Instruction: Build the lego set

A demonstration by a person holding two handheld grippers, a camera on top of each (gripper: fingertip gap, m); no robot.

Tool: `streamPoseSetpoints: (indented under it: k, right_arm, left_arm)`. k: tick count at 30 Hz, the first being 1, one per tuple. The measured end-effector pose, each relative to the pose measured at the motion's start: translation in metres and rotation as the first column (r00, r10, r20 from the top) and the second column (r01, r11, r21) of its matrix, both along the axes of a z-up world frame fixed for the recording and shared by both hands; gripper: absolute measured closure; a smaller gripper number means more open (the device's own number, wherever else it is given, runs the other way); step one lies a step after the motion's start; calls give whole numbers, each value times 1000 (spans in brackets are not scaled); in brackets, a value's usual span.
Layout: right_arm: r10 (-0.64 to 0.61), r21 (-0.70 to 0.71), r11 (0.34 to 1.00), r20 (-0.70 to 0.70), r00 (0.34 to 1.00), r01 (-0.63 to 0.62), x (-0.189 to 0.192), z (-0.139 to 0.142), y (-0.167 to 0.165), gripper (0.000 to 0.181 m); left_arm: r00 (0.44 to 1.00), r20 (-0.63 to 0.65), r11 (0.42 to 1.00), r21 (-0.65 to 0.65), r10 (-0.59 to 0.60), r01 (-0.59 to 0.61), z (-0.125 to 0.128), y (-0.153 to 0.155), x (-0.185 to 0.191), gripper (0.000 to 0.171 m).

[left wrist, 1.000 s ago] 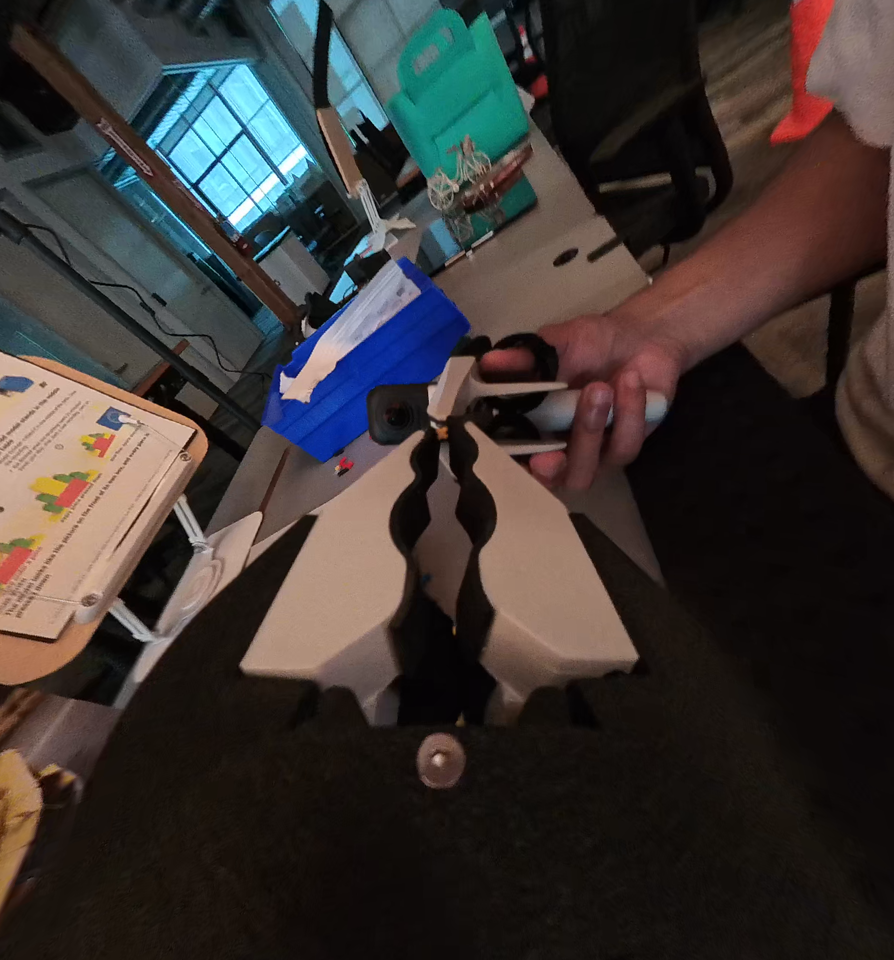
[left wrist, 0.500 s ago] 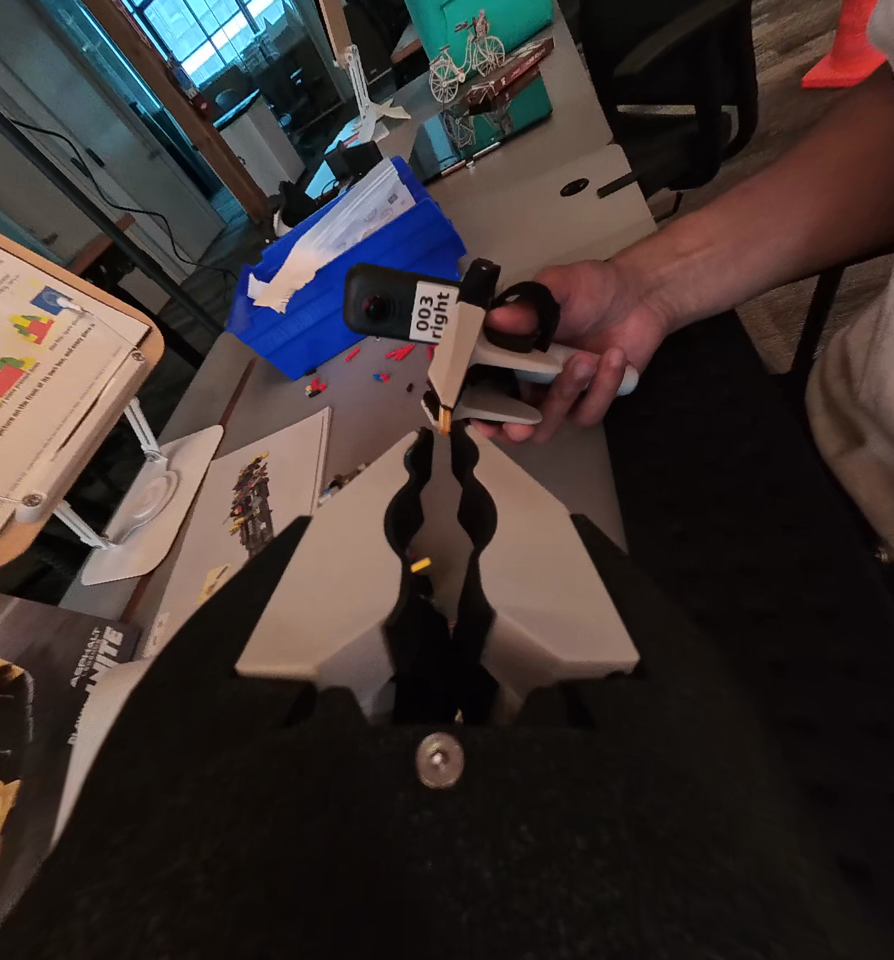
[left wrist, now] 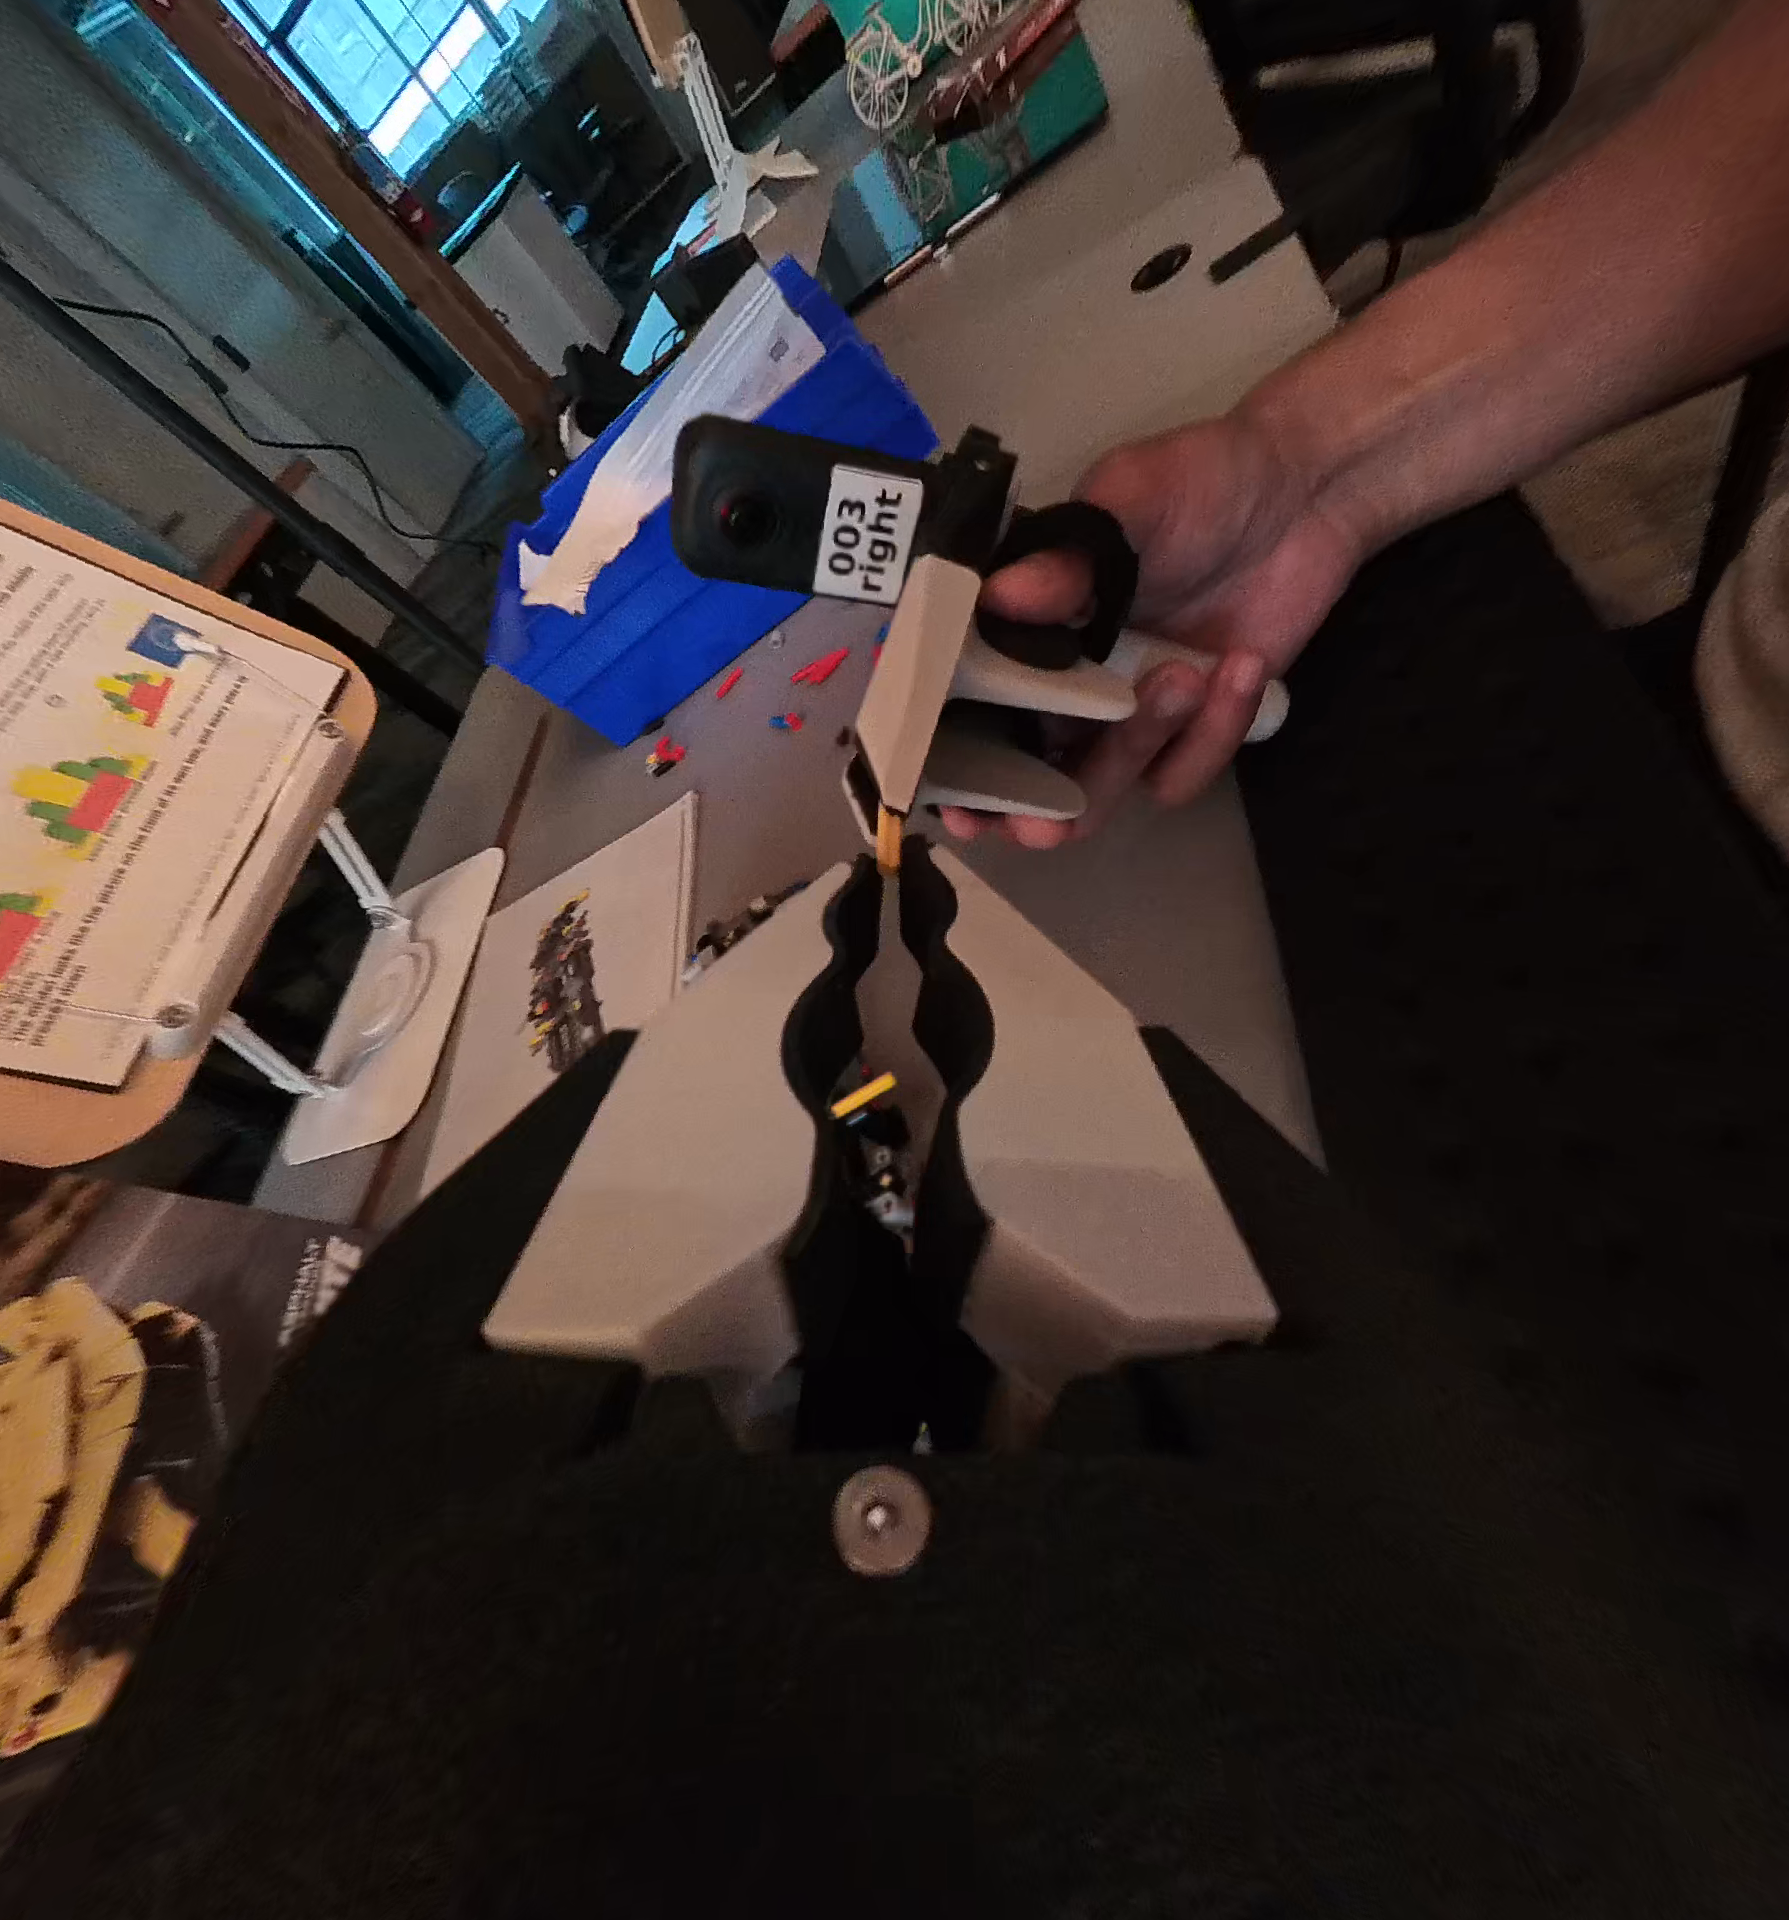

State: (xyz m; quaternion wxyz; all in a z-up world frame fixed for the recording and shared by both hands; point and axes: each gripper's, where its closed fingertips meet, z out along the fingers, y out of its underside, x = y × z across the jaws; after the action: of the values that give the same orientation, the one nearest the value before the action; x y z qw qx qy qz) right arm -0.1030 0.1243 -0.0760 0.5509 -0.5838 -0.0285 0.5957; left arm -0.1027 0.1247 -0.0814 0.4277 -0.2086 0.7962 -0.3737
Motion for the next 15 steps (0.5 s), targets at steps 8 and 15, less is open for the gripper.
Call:
streamPoseSetpoints:
  k: [8, 15]
  right_arm:
    - [-70, 51, 997, 121, 990, 64, -2, -2, 0, 179]
    - [-67, 50, 997, 126, 990, 61, -2, -3, 0, 179]
  left_arm:
    - [987, -154, 975, -222, -39, 4, 1, -2, -5, 168]
    - [990, -141, 980, -200, -30, 2, 0, -1, -4, 170]
